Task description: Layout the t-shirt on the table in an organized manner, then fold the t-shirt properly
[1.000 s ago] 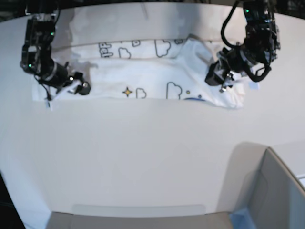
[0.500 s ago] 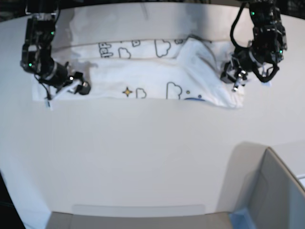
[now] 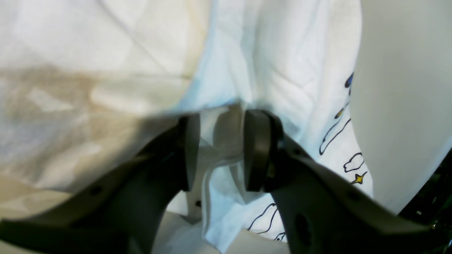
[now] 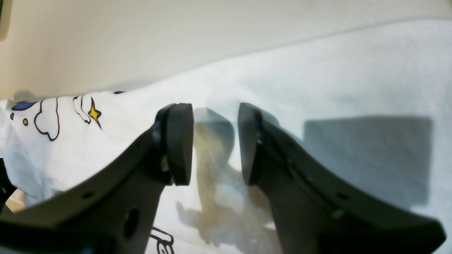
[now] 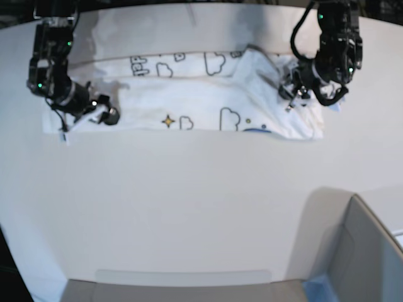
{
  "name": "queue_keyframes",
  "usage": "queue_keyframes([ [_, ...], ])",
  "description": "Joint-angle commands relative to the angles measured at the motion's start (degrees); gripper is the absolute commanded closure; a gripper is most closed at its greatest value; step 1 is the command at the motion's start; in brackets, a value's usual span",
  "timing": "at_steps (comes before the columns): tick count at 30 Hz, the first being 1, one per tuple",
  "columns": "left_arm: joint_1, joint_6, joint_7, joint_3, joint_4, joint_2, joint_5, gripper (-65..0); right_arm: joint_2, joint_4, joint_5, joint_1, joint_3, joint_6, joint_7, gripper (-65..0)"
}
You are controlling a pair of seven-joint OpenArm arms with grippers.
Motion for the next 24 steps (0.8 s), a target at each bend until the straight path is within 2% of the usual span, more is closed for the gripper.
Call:
queue_keyframes([
  [1,-0.4,0.1,0.6,-0.5,1.0,-0.7,-0.4,-22.4,0.6,-1.1,-5.4,-1.0,0.0,-2.1,-3.8,-23.1],
  [10,-4.0,0.1,0.6,-0.3,-2.6,-0.6,-0.4,-22.1,0.3,-1.1,-5.3,-1.0,-0.1,-2.1,-3.8,-23.1],
  [12,-3.9,0.1,0.6,-0.5,-2.8,-0.6,-0.3,-18.6,0.3,-1.1,-5.3,-1.0,0.0,-2.1,-3.8,-23.1],
  [16,-3.9,0.1,0.5,-0.6,-3.2,-0.5,-0.3,-6.0,0.3,-1.1,-5.3,-1.0,0.1,-2.1,-3.8,-23.1],
  [24,-3.6,0.1,0.5,-1.5,-1.3,-0.5,-0.3,-4.4,0.3,-1.1,-5.4,-1.0,0.2,-2.1,-3.8,-23.1],
])
